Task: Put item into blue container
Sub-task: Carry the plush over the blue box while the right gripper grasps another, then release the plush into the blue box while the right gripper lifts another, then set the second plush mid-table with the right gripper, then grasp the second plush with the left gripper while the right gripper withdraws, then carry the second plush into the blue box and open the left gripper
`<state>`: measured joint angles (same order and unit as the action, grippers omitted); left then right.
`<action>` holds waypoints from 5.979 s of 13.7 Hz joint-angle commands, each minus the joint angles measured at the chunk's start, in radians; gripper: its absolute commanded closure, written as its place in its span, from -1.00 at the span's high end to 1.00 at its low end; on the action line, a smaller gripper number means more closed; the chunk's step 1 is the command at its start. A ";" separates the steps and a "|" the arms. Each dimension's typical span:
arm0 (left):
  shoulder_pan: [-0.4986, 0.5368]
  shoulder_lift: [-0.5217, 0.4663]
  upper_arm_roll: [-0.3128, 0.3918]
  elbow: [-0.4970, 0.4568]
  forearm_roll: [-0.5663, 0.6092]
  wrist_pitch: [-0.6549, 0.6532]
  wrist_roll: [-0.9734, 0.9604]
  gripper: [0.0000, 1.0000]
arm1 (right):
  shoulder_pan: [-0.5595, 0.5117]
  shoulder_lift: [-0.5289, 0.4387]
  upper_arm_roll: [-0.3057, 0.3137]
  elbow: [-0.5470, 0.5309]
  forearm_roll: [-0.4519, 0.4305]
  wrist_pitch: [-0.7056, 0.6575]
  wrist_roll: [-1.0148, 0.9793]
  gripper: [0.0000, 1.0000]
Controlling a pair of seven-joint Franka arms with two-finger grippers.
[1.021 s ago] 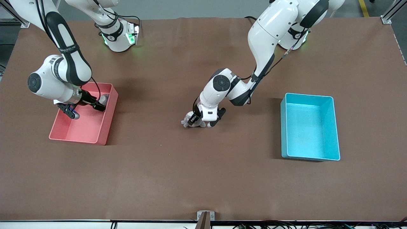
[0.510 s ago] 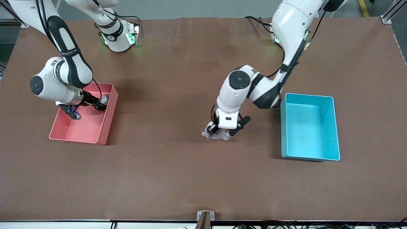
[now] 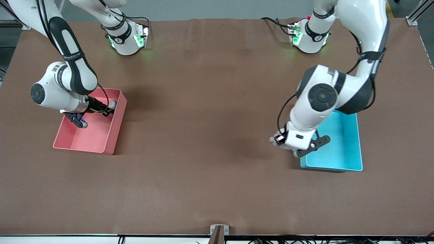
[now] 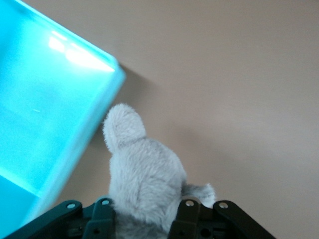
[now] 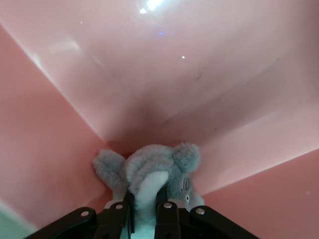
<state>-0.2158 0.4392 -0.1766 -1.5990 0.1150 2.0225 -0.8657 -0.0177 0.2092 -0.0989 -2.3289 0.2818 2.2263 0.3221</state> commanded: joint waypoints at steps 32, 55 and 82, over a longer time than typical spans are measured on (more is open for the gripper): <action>0.058 0.154 -0.190 -0.071 -0.119 0.178 -0.415 1.00 | 0.809 0.549 -0.030 0.836 -0.082 0.179 1.410 1.00; -0.244 0.424 -0.150 0.045 -0.155 0.723 -0.837 0.47 | 0.042 0.024 -0.031 0.789 -0.299 -0.606 -0.376 1.00; 0.375 -0.066 -0.136 -0.173 0.058 -0.183 0.326 -0.33 | -0.007 -0.211 0.010 0.728 -0.286 -0.775 -0.365 1.00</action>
<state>0.1405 0.4098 -0.3034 -1.7045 0.1530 1.8340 -0.5627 0.0104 0.0639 -0.1291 -1.5235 0.0084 1.4227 -0.0442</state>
